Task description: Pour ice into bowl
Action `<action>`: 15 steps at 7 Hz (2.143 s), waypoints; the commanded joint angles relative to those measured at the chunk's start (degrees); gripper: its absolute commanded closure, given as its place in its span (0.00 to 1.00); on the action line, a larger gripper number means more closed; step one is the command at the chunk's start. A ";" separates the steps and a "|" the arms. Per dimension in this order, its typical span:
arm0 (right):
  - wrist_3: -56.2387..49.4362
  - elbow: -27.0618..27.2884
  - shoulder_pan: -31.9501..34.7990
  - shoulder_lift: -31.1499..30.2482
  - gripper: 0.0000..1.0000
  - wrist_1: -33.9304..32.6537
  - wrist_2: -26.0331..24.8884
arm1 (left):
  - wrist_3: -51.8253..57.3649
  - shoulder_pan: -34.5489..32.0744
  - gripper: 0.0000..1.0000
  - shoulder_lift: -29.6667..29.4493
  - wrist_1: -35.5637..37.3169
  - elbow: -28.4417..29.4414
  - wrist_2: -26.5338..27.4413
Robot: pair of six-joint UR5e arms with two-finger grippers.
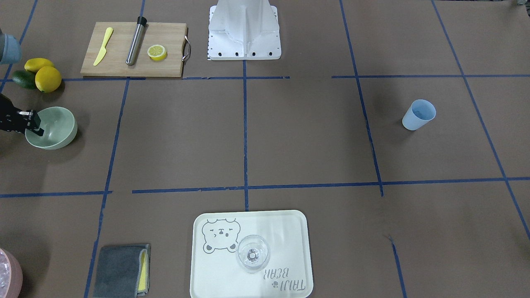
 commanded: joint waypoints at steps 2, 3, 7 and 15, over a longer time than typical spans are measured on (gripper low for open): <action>9.21 4.52 0.25 -0.66 1.00 0.08 0.90 | -0.09 0.00 0.00 0.03 0.00 -0.68 0.03; 14.93 8.64 0.07 -0.58 1.00 -0.79 0.81 | -0.09 0.00 0.00 -0.06 0.00 -0.85 0.03; 45.51 10.43 -10.18 15.64 1.00 -0.80 -2.95 | 0.26 0.09 0.00 -0.23 -0.26 -2.78 -0.32; 67.99 -11.79 -36.22 60.60 1.00 -25.94 -34.17 | -0.18 0.26 0.00 0.20 -11.22 0.72 -0.50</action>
